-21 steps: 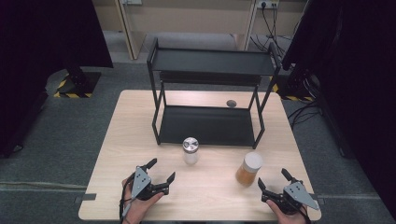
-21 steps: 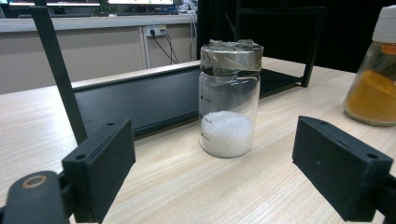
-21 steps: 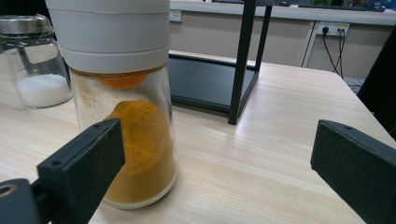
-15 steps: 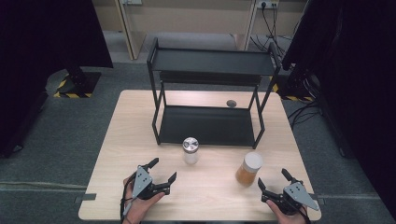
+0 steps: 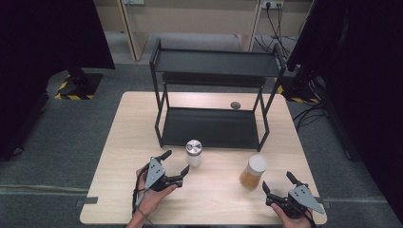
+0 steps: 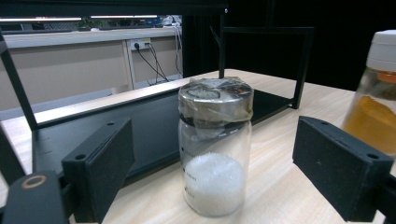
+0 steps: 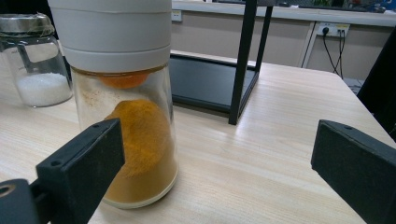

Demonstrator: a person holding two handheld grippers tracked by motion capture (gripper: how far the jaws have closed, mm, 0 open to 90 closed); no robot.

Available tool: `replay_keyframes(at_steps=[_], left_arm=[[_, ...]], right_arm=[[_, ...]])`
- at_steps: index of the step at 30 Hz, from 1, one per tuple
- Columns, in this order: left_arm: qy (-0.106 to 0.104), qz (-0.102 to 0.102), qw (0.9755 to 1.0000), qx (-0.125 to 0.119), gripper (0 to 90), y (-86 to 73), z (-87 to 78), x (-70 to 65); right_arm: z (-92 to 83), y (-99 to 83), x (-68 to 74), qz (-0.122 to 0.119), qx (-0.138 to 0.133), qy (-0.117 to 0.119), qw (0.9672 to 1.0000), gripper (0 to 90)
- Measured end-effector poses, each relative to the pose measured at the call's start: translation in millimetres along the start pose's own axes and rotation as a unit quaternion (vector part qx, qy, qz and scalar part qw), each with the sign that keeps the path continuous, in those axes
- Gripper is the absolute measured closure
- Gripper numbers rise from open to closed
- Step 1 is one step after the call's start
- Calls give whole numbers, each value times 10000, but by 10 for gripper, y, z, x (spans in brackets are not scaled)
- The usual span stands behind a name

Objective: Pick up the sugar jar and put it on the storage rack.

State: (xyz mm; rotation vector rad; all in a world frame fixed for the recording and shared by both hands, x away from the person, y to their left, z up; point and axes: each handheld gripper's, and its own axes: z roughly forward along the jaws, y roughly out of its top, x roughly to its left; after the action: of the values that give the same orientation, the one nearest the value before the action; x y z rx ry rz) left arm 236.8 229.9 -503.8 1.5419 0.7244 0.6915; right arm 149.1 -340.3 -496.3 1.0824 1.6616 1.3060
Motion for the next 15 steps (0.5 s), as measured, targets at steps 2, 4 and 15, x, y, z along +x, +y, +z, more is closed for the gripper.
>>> replay_keyframes(at_steps=[2, 4, 15], left_arm=[[-38, 28, 10000, 19, 123, 13, 63, 4], [-70, 27, 10000, 31, 122, 23, 129, 3], [-115, 48, 9999, 97, 128, 103, 410, 15]], right_arm=[[-2, -3, 1, 9, -7, -7, 10000, 29], [-3, -3, -1, 18, -7, -2, 10000, 29], [-4, -2, 0, 11, -4, -2, 10000, 29]])
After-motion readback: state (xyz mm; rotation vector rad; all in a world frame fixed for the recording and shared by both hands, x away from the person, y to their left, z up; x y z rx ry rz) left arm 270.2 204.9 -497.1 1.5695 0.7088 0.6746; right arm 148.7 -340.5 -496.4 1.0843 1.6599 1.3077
